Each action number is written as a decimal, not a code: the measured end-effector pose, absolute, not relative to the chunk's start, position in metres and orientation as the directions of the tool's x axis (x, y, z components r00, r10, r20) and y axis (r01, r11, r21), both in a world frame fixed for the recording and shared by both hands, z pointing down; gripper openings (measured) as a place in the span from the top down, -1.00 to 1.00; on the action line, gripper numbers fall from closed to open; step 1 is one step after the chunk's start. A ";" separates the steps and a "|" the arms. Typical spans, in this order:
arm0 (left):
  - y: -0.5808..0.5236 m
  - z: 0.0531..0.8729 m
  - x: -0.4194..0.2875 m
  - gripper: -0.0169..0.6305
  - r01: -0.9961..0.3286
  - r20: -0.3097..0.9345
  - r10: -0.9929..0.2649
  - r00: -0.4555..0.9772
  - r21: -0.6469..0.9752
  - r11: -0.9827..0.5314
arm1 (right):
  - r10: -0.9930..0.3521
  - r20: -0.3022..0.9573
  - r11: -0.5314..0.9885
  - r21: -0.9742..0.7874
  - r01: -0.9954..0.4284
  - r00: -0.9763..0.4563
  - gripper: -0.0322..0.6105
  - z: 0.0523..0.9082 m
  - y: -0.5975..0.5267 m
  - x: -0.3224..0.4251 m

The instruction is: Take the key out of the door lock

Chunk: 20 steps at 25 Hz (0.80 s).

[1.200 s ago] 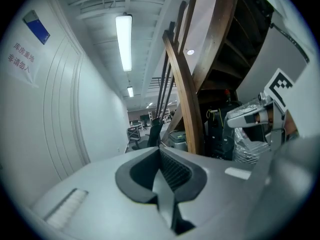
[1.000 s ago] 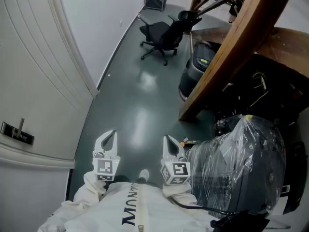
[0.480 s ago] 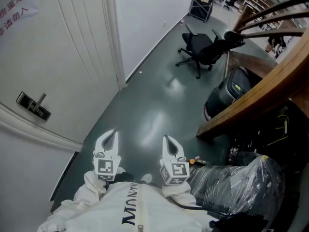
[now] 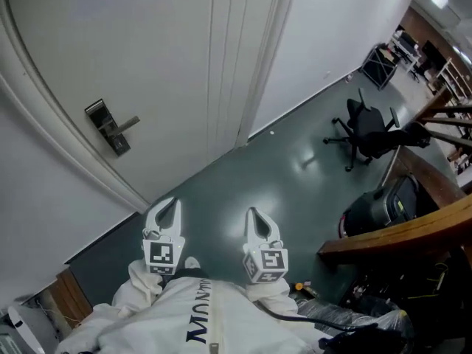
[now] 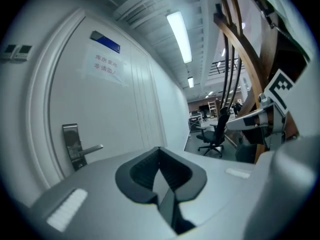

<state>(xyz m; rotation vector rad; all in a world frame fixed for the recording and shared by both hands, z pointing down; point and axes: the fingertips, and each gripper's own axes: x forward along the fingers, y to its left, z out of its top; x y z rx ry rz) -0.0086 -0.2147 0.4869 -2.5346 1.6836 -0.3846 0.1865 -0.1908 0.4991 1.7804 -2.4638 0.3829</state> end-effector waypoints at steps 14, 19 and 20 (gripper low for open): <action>-0.226 0.487 -0.182 0.95 -0.978 0.146 -0.987 0.067 -0.184 -0.093 | -0.798 0.197 0.553 -0.136 -0.822 -0.570 0.90 0.495 -0.265 0.015; -0.216 0.488 -0.221 0.95 -0.985 0.148 -0.989 -0.027 -0.170 0.002 | -0.743 0.204 0.624 -0.132 -0.770 -0.637 0.90 0.494 -0.276 -0.027; -0.215 0.489 -0.227 0.95 -0.986 0.152 -0.987 -0.045 -0.168 0.019 | -0.732 0.205 0.637 -0.132 -0.760 -0.649 0.90 0.494 -0.278 -0.034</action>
